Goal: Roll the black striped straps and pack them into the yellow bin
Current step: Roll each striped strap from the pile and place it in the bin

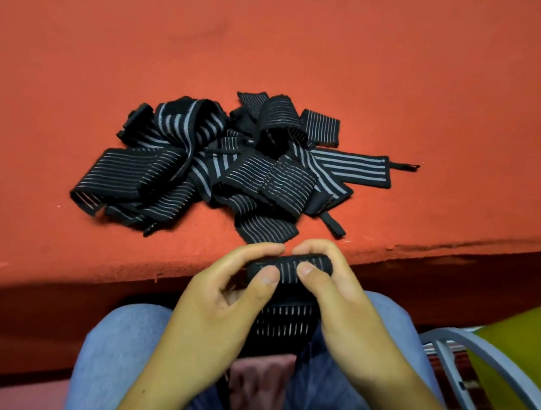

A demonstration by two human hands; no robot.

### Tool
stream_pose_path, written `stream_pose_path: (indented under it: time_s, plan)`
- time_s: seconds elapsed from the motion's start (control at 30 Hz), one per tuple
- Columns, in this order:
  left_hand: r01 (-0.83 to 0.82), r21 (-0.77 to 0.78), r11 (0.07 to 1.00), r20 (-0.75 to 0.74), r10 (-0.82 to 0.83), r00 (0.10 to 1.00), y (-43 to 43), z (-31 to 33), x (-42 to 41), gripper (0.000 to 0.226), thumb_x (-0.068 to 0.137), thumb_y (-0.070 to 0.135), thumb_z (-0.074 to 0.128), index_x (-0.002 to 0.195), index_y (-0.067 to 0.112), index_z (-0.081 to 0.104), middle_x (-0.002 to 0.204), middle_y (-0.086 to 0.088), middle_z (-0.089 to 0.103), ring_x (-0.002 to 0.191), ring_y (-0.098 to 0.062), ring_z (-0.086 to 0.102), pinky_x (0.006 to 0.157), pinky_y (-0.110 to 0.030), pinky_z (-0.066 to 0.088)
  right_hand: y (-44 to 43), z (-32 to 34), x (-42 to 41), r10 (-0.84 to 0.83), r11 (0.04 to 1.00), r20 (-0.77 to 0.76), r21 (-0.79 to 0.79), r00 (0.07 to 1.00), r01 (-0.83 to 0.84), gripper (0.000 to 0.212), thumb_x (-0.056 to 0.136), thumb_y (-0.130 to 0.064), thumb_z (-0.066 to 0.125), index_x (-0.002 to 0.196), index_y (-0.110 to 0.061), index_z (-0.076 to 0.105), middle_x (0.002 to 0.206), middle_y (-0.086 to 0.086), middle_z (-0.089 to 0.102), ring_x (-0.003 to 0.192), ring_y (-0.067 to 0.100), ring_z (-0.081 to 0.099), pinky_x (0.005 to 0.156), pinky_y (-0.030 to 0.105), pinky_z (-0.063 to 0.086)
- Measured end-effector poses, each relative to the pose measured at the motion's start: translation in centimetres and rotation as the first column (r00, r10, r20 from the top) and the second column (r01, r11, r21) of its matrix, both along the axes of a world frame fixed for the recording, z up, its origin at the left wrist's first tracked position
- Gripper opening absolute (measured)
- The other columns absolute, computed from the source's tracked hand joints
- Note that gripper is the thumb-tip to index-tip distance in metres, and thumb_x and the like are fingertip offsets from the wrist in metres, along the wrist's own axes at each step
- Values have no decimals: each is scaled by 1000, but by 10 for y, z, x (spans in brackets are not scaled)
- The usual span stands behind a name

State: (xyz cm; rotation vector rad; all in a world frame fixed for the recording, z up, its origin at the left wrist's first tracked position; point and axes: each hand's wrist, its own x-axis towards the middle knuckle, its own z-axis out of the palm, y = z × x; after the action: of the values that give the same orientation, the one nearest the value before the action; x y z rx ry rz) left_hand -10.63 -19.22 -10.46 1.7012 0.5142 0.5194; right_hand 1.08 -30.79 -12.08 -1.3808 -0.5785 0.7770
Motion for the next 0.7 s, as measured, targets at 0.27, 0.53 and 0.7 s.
stream_pose_path:
  time_s: [0.27, 0.53, 0.7]
  plan:
    - [-83, -110, 990, -50, 78, 996, -5, -2, 15, 44, 98, 59, 50, 136, 38, 53, 119, 38, 66, 119, 18, 55, 103, -14, 40, 8, 0, -11, 37, 999, 43, 10, 998, -38, 26, 94, -33, 51, 117, -43, 58, 124, -8, 72, 119, 16, 66, 111, 55, 44]
    - [-49, -170, 984, -71, 37, 997, -9, -14, 11, 48, 91, 58, 54, 135, 41, 56, 131, 24, 66, 128, 5, 57, 115, -33, 39, 5, -2, -5, 26, 1000, 161, -17, 987, -24, 18, 97, -42, 49, 114, -44, 55, 117, -11, 74, 111, 7, 68, 101, 33, 49]
    - [-17, -94, 995, -91, 8, 996, -6, -12, 10, 37, 93, 55, 55, 126, 40, 62, 124, 20, 70, 120, 2, 63, 106, -28, 47, 0, -3, 0, -5, 999, 138, -31, 990, 9, 29, 95, -46, 52, 124, -46, 53, 111, -1, 74, 104, 19, 71, 100, 56, 53]
